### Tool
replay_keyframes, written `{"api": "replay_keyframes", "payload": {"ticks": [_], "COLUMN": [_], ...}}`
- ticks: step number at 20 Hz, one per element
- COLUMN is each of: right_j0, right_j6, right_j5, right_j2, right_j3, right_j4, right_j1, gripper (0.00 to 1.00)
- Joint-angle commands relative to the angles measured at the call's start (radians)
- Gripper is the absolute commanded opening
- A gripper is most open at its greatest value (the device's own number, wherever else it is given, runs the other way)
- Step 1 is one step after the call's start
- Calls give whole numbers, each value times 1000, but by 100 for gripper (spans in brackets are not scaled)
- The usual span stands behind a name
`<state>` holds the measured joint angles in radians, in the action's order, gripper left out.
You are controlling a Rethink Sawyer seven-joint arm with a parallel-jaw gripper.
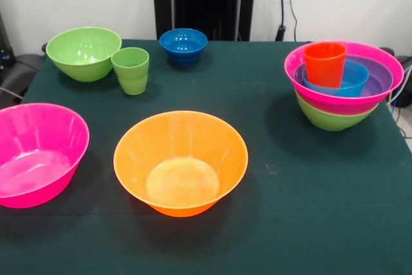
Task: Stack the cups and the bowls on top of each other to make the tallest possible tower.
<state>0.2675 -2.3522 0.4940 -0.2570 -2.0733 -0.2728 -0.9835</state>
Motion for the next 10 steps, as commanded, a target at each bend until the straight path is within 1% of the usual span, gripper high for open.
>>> {"api": "replay_keyframes", "payload": {"ticks": [1, 4, 6, 8, 10], "right_j0": [-4, -6, -5, 2, 23], "right_j6": [197, 171, 143, 123, 121], "right_j5": [203, 237, 249, 240, 223], "right_j2": [31, 43, 54, 65, 76], "right_j3": [115, 146, 148, 131, 107], "right_j4": [239, 259, 273, 286, 294], "right_j1": [12, 24, 17, 8, 4], "gripper": [100, 100, 100, 100, 100]}}
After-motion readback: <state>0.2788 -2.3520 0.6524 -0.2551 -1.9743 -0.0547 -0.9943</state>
